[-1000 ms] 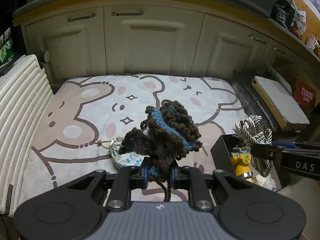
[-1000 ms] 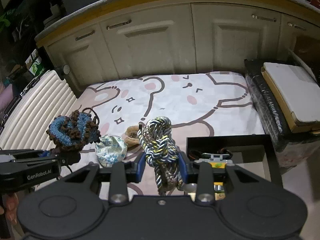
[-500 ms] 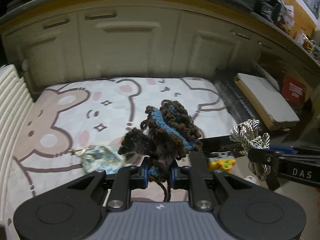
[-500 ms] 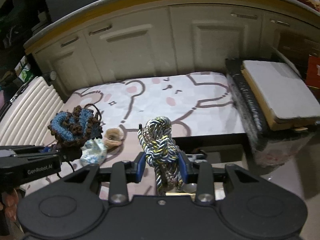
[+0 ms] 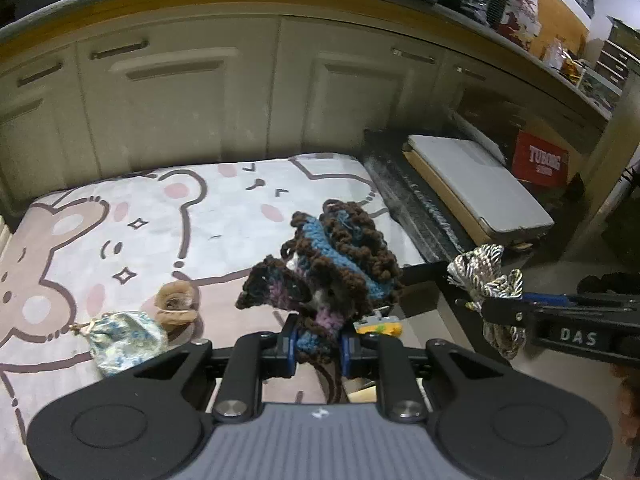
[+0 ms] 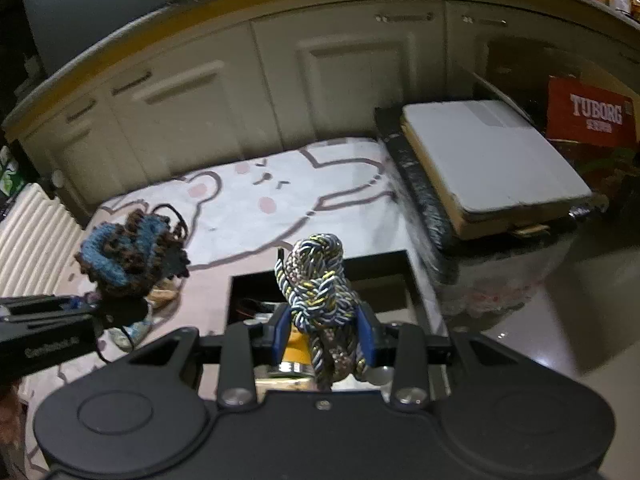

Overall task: Organize objects
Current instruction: 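Lift the crocheted bag and rope toy and carry them toward the black box, then lower the rope toy into the box with the right tool while the left tool drops the crocheted bag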

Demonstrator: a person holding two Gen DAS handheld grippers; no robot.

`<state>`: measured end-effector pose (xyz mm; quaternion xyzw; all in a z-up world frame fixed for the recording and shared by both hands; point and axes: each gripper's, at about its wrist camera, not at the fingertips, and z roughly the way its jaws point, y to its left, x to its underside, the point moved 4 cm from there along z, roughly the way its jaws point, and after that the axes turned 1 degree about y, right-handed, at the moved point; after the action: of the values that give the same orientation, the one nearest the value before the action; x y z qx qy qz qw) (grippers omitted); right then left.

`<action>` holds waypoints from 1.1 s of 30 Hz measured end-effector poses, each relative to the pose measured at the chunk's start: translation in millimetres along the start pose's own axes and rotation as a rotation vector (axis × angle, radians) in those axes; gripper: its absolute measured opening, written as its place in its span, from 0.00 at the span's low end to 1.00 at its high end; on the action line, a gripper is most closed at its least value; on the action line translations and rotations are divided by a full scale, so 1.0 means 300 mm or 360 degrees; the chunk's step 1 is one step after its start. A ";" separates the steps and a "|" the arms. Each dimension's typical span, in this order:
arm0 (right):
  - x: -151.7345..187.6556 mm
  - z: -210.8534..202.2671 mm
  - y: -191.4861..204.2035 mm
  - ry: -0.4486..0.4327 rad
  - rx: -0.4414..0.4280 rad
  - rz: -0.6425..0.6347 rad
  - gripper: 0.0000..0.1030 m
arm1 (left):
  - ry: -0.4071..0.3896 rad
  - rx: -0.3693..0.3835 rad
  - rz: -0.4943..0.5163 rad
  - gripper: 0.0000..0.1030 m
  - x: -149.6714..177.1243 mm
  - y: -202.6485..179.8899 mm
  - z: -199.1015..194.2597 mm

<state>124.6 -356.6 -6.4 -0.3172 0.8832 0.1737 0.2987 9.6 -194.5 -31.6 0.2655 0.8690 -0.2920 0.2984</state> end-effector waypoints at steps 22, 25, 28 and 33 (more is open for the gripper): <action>0.135 0.329 -0.154 0.0450 0.0164 0.0058 0.35 | 0.0022 0.0303 -0.0024 0.20 -0.030 -0.144 0.158; 0.149 0.350 -0.148 0.0486 0.0172 0.0017 0.35 | 0.0027 0.0338 -0.0051 0.20 -0.039 -0.153 0.186; 0.157 0.360 -0.145 0.0506 0.0157 0.0009 0.36 | 0.0039 0.0378 -0.0056 0.20 -0.045 -0.176 0.221; 0.167 0.333 -0.158 0.0537 0.0095 0.0053 0.43 | 0.0080 0.0415 0.0073 0.20 -0.042 -0.236 0.301</action>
<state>166.7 -364.7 -120.0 -0.3181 0.9307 0.0965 0.1526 6.0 -307.1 -57.2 0.3290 0.8247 -0.3888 0.2459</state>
